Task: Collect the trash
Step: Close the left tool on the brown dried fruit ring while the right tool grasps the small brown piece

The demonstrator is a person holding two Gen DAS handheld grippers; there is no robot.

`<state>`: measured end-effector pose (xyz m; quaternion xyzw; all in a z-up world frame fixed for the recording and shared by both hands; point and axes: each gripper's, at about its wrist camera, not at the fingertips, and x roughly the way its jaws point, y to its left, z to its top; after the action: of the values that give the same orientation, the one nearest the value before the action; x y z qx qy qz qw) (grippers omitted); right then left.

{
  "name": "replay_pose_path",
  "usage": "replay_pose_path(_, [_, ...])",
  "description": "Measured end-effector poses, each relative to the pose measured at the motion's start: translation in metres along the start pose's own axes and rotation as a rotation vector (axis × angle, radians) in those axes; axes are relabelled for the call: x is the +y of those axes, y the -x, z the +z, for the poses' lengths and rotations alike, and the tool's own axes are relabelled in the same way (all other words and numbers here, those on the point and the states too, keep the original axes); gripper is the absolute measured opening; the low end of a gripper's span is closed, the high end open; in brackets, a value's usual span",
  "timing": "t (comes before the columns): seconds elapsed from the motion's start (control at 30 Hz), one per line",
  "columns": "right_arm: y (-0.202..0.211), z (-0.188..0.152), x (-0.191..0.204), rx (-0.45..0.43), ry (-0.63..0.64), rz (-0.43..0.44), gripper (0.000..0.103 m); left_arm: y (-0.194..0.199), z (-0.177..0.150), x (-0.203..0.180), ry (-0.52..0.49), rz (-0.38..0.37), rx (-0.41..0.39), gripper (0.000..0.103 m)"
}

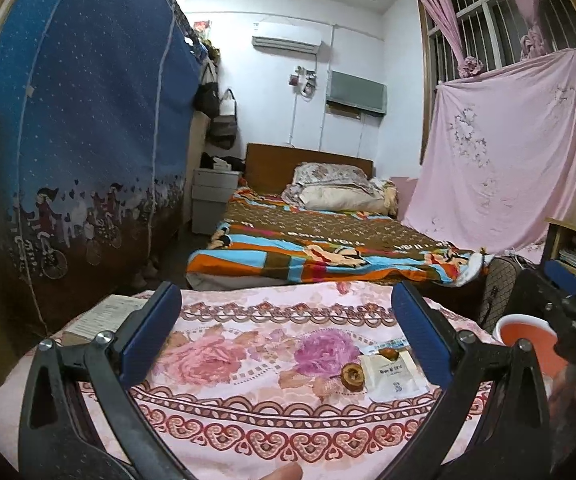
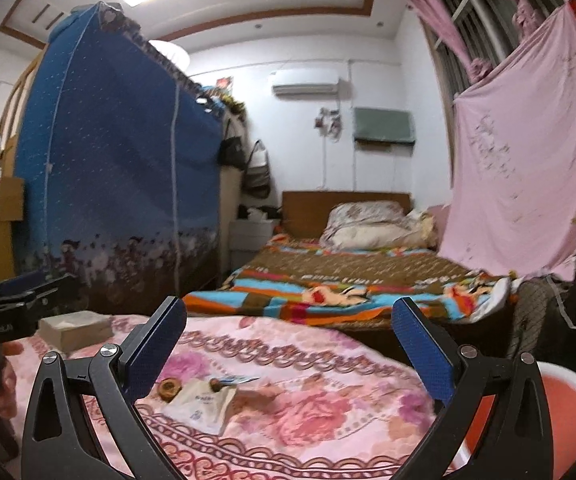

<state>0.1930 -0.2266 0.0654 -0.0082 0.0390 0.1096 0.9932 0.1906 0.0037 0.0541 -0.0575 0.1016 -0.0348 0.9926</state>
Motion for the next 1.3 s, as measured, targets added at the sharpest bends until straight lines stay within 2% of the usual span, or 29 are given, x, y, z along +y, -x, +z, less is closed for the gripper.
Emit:
replay_pose_path(0.07, [-0.008,-0.001,-0.001,0.03,-0.014,0.025,0.103,-0.006,0.0,0.0,-0.001,-0.018,0.031,0.091])
replay_pose_path(0.1, [-0.012,-0.001,-0.001,0.048,-0.021,0.045,0.099,-0.01,0.0,-0.001,-0.001,-0.027,0.047,0.091])
replay_pose_path(0.2, [-0.027,-0.005,0.0,0.116,-0.034,0.095,0.078,-0.022,-0.002,-0.002,-0.004,-0.054,0.11,0.089])
replay_pose_path(0.27, [-0.036,-0.008,0.004,0.16,-0.032,0.125,0.074,-0.031,-0.006,-0.003,-0.007,-0.079,0.165,0.081])
replay_pose_path(0.3, [-0.041,-0.009,0.007,0.183,-0.027,0.147,0.069,-0.034,-0.008,-0.004,-0.006,-0.09,0.185,0.078])
replay_pose_path(0.37, [-0.05,-0.012,0.013,0.228,-0.013,0.179,0.057,-0.044,-0.013,-0.005,-0.003,-0.12,0.246,0.065])
replay_pose_path(0.43, [-0.058,-0.016,0.017,0.271,-0.006,0.195,0.042,-0.051,-0.017,-0.006,-0.002,-0.143,0.295,0.057])
replay_pose_path(0.5, [-0.067,-0.02,0.018,0.318,-0.012,0.222,0.033,-0.058,-0.021,-0.008,-0.004,-0.163,0.341,0.051])
replay_pose_path(0.57, [-0.076,-0.025,0.019,0.369,-0.022,0.245,0.028,-0.066,-0.024,-0.012,-0.012,-0.187,0.395,0.04])
replay_pose_path(0.63, [-0.083,-0.029,0.02,0.416,-0.029,0.265,0.023,-0.071,-0.028,-0.015,-0.021,-0.207,0.436,0.034])
replay_pose_path(0.77, [-0.093,-0.036,0.023,0.477,-0.031,0.299,0.019,-0.084,-0.035,-0.024,-0.041,-0.24,0.526,0.022])
replay_pose_path(0.93, [-0.108,-0.044,0.033,0.553,-0.017,0.328,0.015,-0.096,-0.045,-0.029,-0.053,-0.256,0.609,0.018])
replay_pose_path(1.3, [-0.122,-0.054,0.034,0.641,-0.022,0.296,0.013,-0.109,-0.046,-0.032,-0.044,-0.264,0.645,0.018])
